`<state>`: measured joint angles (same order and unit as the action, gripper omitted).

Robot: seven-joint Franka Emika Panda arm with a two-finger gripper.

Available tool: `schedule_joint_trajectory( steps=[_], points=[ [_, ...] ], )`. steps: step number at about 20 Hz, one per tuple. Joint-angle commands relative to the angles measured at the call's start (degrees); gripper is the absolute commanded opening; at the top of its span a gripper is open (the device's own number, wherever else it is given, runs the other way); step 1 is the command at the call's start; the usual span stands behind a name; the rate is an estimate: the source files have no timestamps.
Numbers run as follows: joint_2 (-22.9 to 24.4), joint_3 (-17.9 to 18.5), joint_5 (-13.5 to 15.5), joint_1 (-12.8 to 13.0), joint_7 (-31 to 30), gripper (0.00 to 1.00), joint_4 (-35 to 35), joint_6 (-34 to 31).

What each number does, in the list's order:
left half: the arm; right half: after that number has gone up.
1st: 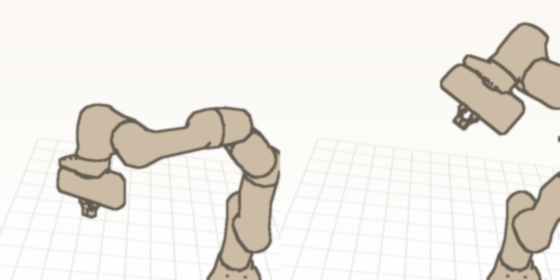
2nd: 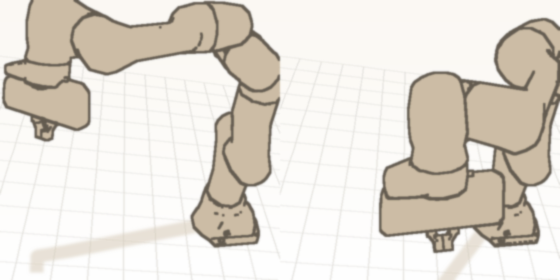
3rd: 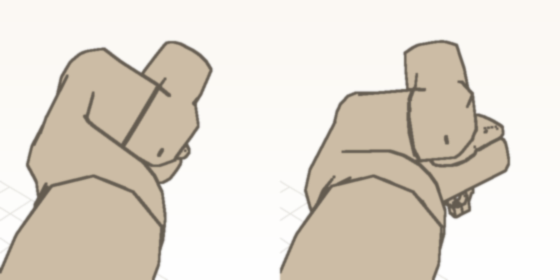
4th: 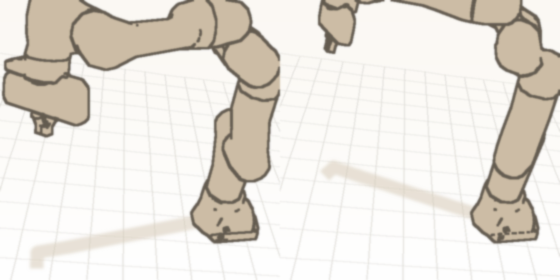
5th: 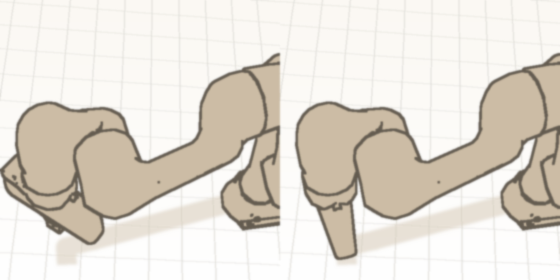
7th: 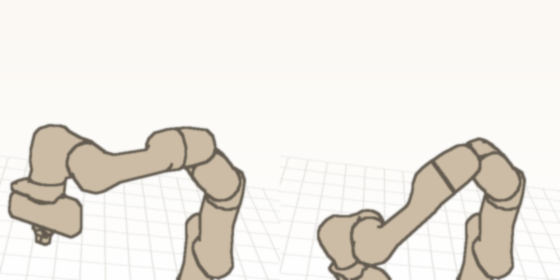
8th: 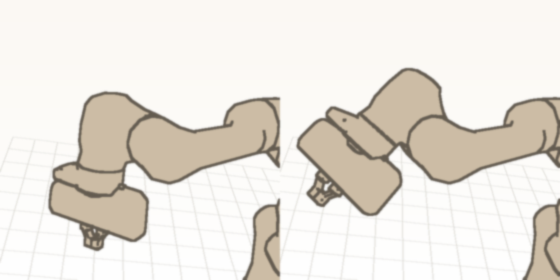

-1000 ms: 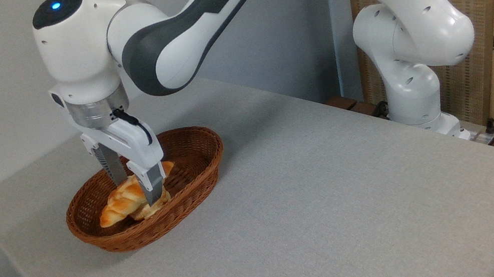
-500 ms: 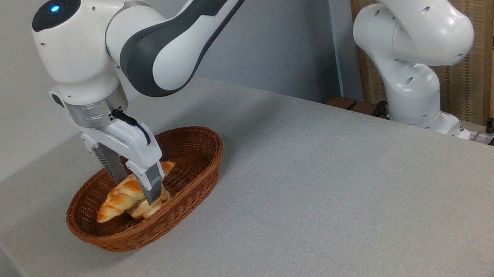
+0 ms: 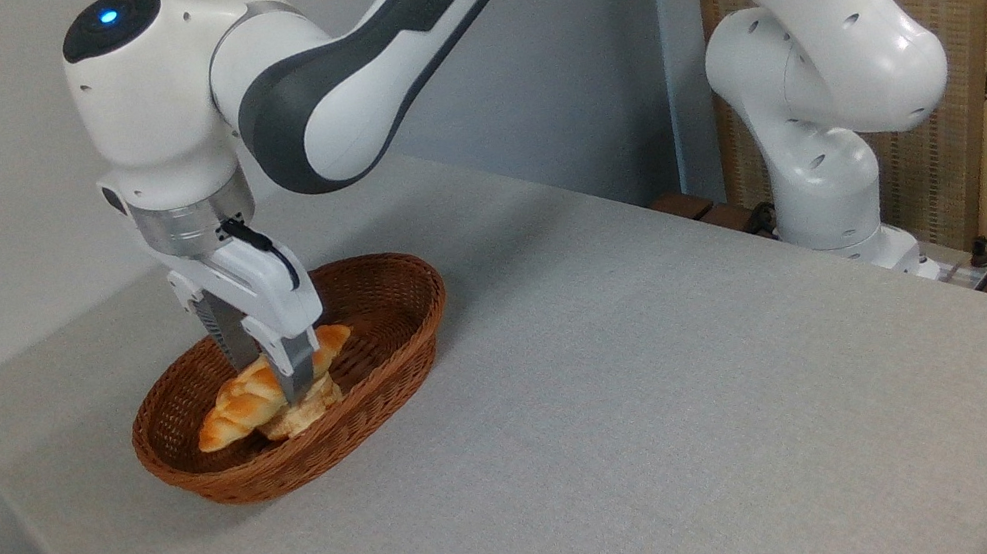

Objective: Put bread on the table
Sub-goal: 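Close the gripper on the braided roll and lift it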

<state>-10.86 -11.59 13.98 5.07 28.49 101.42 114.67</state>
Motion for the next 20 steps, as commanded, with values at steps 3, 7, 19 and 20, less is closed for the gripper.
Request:
schedule_joint_trajectory(
  steps=[3, 7, 19, 20],
  points=[
    [0.40, 0.78, 0.43, 0.11, -0.36, 0.32, -0.08, 0.55],
    [2.50, 1.13, 0.69, -0.24, -0.45, 0.32, -0.43, 0.03],
    [5.85, 12.90, 0.08, -0.33, 11.23, 0.34, 0.27, -8.32],
    [5.76, 14.30, -0.18, -0.24, 12.54, 0.35, 0.53, -8.32]
  ],
)
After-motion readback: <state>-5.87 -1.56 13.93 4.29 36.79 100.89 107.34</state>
